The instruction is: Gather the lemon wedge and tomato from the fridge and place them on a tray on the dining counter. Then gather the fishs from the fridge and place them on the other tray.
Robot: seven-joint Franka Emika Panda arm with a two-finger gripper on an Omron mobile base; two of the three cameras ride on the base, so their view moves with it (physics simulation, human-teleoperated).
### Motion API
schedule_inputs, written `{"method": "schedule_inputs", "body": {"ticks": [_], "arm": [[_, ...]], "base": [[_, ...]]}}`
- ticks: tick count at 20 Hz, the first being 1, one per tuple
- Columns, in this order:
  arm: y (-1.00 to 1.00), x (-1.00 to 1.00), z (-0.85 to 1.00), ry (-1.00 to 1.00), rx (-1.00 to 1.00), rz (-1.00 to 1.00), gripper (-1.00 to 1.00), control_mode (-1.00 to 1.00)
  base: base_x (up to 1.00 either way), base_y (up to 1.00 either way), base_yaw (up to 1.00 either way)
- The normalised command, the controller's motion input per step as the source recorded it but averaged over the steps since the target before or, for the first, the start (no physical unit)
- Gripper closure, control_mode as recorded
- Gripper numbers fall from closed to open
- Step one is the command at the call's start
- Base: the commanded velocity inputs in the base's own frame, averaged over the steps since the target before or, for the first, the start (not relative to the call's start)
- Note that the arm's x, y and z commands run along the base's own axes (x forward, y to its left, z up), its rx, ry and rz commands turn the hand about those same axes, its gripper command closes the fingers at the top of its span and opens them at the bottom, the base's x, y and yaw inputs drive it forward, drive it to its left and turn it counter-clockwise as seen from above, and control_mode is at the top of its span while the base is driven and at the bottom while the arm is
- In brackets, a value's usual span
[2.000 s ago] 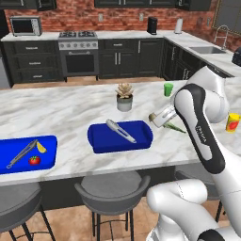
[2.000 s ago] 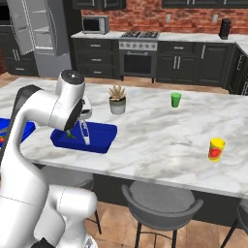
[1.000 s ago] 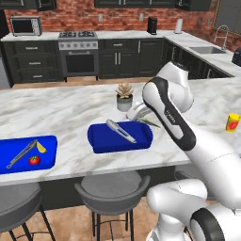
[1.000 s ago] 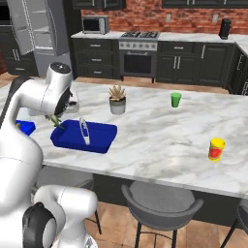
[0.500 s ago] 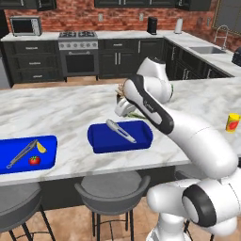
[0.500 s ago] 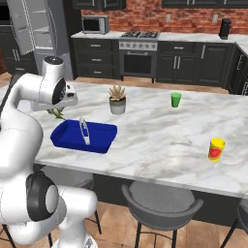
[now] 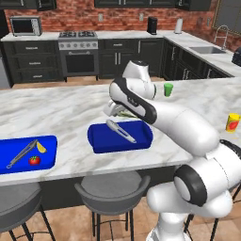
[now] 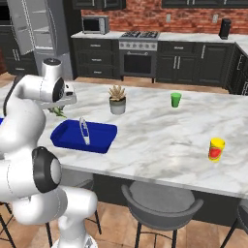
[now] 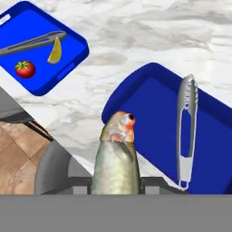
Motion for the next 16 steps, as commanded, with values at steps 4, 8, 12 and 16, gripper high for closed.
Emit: {"method": "schedule_inputs", "body": {"ticks": [4,8,12,16], "arm": [[0.22,0.47,-0.19,-0.02,-0.01,0.00,1.00,-1.00],[0.04,0.30,-0.25,0.00,0.00,0.00,1.00,-1.00],[0.00,0.36,-0.17,0.00,0.00,0.00,1.00,-1.00],[0.00,0.10,-0.27,0.00,0.00,0.00,1.00,-1.00]], "base": [[0.00,0.00,0.00],[0.00,0.00,0.00],[0.00,0.00,0.00],[0.00,0.00,0.00]]}}
